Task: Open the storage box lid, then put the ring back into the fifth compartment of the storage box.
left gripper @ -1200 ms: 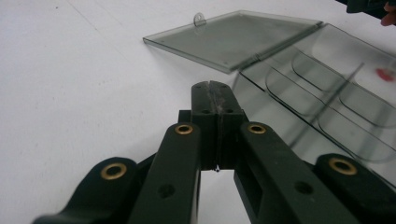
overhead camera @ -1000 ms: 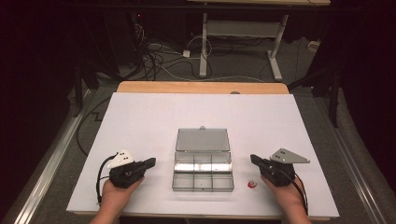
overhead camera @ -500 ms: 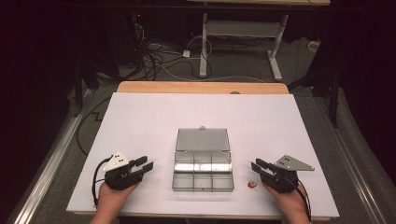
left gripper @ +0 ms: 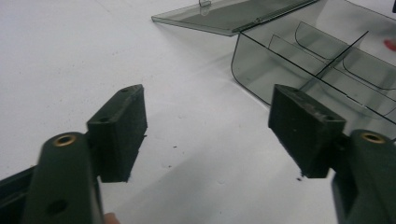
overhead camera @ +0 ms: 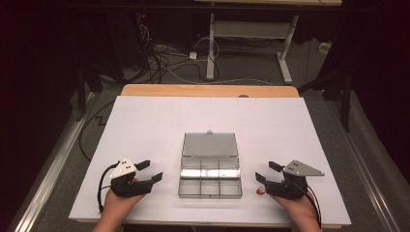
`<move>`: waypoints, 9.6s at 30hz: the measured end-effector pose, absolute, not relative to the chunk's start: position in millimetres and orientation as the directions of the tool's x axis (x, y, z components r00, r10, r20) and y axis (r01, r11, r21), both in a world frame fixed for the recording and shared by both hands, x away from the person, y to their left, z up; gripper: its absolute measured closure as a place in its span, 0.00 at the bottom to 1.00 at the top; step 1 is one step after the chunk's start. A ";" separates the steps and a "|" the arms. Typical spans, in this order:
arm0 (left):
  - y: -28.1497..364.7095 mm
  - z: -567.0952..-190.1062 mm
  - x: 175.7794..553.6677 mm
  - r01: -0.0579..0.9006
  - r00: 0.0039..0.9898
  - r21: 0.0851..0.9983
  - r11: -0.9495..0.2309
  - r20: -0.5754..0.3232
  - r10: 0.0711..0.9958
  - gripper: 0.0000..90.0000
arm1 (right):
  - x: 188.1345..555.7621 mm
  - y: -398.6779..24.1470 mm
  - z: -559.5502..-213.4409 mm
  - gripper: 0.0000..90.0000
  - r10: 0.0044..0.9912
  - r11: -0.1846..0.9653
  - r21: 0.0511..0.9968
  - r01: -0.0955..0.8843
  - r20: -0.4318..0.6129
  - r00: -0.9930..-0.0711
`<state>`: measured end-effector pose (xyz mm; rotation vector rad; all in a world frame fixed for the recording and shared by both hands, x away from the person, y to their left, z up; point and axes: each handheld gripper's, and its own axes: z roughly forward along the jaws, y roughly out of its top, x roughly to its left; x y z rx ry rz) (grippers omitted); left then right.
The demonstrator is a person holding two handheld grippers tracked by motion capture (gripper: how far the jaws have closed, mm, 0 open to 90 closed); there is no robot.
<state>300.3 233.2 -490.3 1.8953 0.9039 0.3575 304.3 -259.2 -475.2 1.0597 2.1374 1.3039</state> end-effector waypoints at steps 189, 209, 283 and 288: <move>224.4 -494.2 300.7 0.388 0.731 0.870 -0.305 -0.089 0.677 0.00 | 264.5 -232.8 -466.4 0.97 0.682 0.396 0.850 0.346 -0.020 -0.731; 224.0 -494.1 300.5 0.385 0.733 0.870 -0.309 -0.084 0.675 0.00 | 266.1 -224.6 -439.4 0.97 0.674 0.373 0.886 0.274 -0.056 -0.737; 225.2 -494.2 299.4 0.374 0.741 0.877 -0.302 -0.088 0.665 0.00 | 290.4 -120.2 -461.9 0.94 0.499 0.496 0.828 0.263 -0.024 -0.866; 225.3 -494.2 299.6 0.374 0.742 0.877 -0.301 -0.089 0.664 0.00 | 291.2 -122.8 -461.3 0.88 0.501 0.479 0.834 0.274 -0.003 -0.866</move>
